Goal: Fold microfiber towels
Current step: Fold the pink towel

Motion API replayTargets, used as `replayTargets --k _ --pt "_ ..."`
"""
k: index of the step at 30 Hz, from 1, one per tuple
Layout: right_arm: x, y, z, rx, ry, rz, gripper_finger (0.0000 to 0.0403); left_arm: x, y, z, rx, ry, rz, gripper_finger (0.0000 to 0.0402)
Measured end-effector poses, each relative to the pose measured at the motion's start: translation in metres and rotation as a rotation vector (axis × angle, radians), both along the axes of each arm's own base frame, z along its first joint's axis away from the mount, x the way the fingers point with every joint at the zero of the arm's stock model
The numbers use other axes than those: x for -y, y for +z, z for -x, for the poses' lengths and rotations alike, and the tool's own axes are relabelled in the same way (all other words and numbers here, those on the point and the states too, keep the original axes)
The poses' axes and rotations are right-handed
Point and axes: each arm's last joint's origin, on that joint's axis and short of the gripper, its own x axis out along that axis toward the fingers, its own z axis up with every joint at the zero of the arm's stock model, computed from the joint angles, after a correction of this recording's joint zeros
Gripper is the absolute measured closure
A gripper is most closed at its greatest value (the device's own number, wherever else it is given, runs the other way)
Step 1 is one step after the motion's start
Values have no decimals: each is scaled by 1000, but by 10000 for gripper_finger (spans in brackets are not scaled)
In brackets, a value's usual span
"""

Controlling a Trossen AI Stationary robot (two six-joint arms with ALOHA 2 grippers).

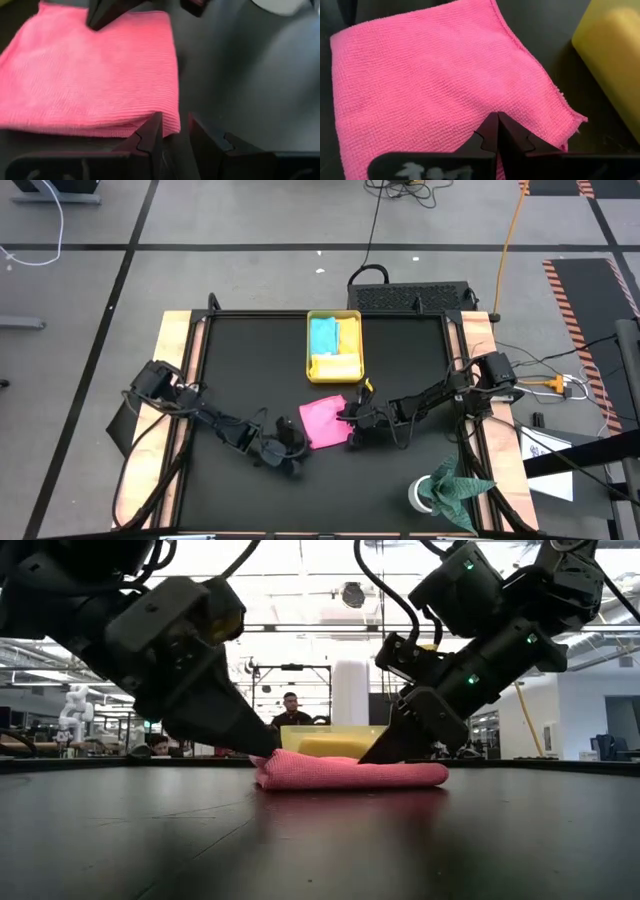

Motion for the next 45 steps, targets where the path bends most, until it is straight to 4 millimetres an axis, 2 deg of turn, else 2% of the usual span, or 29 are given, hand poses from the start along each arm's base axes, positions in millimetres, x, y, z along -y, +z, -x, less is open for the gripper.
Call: replayTargets --k 5,9,17,28,31,34,36,42,45 --pt "0 0 0 -1 2 -1 403 -6 0 -3 7 98 124 304" --pt "0 0 0 -1 3 -1 403 -10 -1 -5 -1 107 161 304" --pt "0 0 0 -7 5 1 403 -11 -18 -10 -24 81 239 304" --pt "0 -3 2 -36 -7 -9 403 -2 -15 -8 -8 7 192 307" --pt "0 -3 3 -46 -11 -12 403 0 -15 -7 -3 7 172 328" --pt "0 -3 4 -50 -10 -10 403 2 -15 -6 -4 -4 171 370" --pt "-2 0 4 -45 -4 -10 403 5 -12 -4 -5 -20 179 392" --pt "-15 18 6 23 53 -6 403 11 12 0 74 -27 192 390" --pt "-22 24 8 42 83 -3 403 9 18 -1 94 -27 177 398"
